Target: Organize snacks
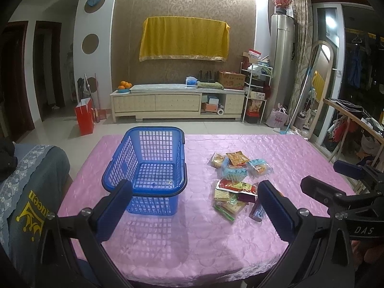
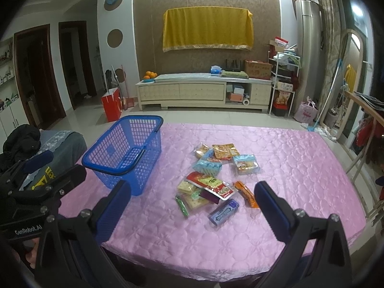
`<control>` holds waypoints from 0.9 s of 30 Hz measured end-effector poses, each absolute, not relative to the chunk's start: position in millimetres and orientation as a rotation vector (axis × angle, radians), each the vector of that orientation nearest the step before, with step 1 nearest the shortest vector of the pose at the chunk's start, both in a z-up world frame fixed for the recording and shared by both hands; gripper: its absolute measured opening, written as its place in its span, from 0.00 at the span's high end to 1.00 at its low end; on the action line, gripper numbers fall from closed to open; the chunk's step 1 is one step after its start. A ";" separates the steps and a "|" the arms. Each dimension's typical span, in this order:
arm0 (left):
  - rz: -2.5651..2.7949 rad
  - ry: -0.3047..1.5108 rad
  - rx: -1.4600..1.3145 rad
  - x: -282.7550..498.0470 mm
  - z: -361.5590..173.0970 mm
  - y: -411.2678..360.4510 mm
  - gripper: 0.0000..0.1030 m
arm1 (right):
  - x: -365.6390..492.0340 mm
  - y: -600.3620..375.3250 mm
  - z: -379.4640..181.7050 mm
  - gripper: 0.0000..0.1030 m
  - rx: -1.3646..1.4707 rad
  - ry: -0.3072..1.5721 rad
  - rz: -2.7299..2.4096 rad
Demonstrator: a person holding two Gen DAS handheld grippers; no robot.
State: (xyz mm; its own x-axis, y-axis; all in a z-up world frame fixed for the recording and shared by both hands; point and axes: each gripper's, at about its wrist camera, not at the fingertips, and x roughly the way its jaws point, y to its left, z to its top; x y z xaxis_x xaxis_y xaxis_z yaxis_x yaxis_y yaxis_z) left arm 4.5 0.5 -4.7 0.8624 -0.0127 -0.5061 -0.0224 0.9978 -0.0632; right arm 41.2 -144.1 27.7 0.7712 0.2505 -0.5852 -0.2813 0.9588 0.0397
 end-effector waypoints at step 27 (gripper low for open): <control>0.003 0.534 -0.068 2.0 -5.5 1.6 0.00 | 39.8 -147.3 27.9 0.00 -0.051 0.626 0.289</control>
State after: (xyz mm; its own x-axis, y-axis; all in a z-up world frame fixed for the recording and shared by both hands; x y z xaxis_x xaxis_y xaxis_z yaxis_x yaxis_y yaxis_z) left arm 2.0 1.6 -5.5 0.8609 -0.0152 -0.5086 -0.0205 0.9977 -0.0644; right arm 39.8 -147.3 27.9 0.7716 0.2516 -0.5842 -0.2820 0.9586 0.0404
